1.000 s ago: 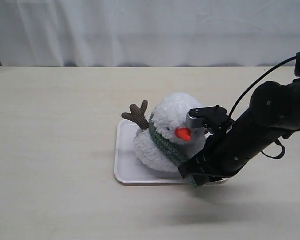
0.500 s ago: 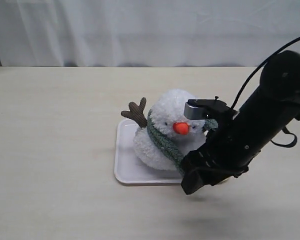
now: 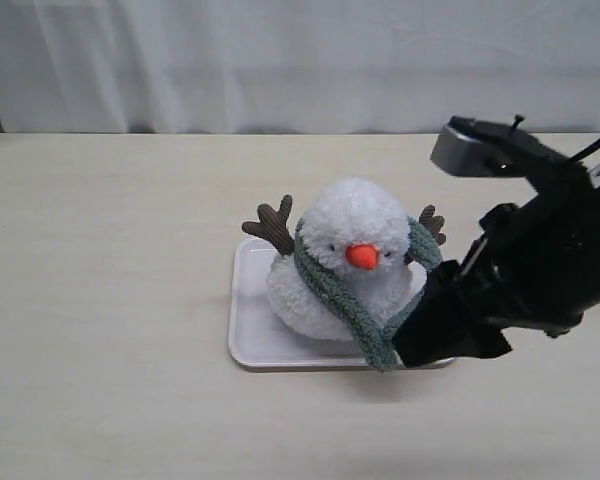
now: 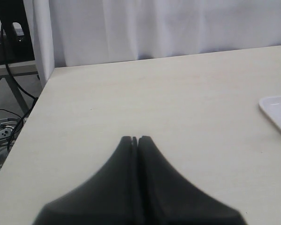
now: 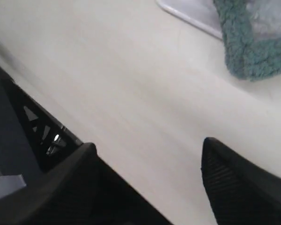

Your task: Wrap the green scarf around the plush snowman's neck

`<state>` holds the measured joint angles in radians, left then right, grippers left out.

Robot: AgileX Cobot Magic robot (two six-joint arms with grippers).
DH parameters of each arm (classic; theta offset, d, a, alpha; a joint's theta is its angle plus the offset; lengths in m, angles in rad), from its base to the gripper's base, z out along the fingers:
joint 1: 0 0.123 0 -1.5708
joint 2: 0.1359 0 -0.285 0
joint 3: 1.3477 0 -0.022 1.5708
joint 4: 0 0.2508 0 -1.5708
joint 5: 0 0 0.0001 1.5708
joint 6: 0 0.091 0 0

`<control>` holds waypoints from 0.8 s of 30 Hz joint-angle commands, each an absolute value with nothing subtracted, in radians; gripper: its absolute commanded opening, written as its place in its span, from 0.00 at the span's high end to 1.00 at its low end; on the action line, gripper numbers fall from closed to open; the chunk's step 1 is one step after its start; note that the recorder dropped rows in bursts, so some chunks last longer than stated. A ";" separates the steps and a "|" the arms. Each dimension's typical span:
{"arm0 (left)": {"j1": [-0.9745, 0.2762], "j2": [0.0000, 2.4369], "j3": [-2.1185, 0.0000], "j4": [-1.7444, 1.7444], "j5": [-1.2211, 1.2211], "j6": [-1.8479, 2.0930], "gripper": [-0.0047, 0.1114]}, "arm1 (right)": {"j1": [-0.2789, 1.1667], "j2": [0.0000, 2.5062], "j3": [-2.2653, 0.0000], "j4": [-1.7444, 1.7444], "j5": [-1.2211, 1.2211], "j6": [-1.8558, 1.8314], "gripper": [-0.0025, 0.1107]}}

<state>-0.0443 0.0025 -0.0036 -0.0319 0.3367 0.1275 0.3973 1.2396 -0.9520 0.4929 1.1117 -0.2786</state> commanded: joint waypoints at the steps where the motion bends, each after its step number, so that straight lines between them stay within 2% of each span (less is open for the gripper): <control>1: -0.040 0.000 0.000 -0.039 0.323 0.129 0.96 | 0.397 1.151 -0.937 0.267 0.946 -0.133 0.45; 5: -0.040 0.000 0.000 -0.039 0.323 0.129 0.96 | 0.397 1.149 -0.842 -0.026 0.786 0.218 0.48; 10: -0.040 0.000 0.000 -0.039 0.323 0.129 0.96 | 0.395 1.237 -0.748 0.015 0.608 0.220 0.48; 19: -0.040 0.000 0.000 -0.039 0.323 0.129 0.96 | 0.395 1.437 -0.742 0.064 0.380 0.224 0.48; 22: -0.040 0.000 0.000 -0.039 0.323 0.129 0.96 | 0.395 1.486 -0.744 0.066 0.349 0.224 0.52; 24: -0.040 0.000 0.000 -0.039 0.323 0.129 0.96 | 0.395 1.513 -0.744 0.066 0.332 0.224 0.57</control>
<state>-0.0443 0.0025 -0.0036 -0.0319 0.3367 0.1275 0.3973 1.4826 -0.7438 0.0594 0.3694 0.2210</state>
